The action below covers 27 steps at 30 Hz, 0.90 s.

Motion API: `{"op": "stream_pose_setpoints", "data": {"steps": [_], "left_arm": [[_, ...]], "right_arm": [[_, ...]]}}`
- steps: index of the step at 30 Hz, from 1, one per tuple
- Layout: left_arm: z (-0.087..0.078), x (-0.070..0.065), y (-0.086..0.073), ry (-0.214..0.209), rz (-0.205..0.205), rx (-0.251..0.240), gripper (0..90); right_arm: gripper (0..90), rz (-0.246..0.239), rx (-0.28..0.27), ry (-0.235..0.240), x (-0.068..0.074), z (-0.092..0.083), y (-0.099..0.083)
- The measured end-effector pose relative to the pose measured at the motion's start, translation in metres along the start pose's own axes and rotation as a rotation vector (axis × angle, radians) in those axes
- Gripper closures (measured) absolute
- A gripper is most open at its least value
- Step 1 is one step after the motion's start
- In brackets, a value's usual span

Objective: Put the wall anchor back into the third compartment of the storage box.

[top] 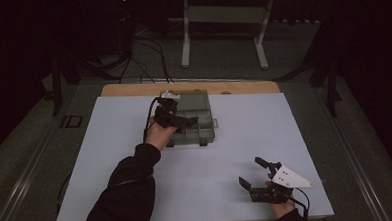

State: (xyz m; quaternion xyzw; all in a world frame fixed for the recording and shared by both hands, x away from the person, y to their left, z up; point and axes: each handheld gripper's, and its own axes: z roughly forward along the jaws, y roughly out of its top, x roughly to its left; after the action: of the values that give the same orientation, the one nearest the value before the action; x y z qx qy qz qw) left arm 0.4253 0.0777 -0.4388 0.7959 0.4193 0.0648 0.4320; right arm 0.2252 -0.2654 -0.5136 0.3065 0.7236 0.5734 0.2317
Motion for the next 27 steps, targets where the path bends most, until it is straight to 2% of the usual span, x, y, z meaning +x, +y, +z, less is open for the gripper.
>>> {"op": "stream_pose_setpoints", "data": {"steps": [5,7,9,12,13,15,22,27], "left_arm": [[-0.02,0.0,-0.009,-0.028,0.019,-0.033,0.0],[-0.03,-0.001,-0.014,-0.051,0.04,-0.05,0.0],[-0.038,-0.001,-0.018,-0.055,0.059,-0.064,0.0],[-0.052,-0.001,-0.023,-0.075,0.071,-0.093,0.0],[-0.052,-0.001,-0.023,-0.075,0.071,-0.093,0.0],[-0.064,-0.001,-0.03,-0.092,0.094,-0.105,0.0],[-0.086,-0.008,-0.046,-0.143,0.159,-0.134,0.0],[-0.099,-0.014,-0.061,-0.164,0.187,-0.146,0.0]], "right_arm": [[11.0,-0.001,0.003,-0.001,0.001,0.001,0.0],[11.0,-0.002,0.004,-0.001,0.001,0.001,0.0],[11.0,-0.003,0.003,0.0,0.001,0.001,0.0],[11.0,-0.003,0.003,0.0,0.002,0.0,0.001],[11.0,-0.003,0.003,0.0,0.002,0.0,0.001],[11.1,-0.003,0.003,0.0,0.002,0.0,0.001],[11.0,-0.005,0.002,-0.004,0.002,0.0,0.001],[11.0,-0.007,0.0,0.0,0.002,0.0,0.001]]}}
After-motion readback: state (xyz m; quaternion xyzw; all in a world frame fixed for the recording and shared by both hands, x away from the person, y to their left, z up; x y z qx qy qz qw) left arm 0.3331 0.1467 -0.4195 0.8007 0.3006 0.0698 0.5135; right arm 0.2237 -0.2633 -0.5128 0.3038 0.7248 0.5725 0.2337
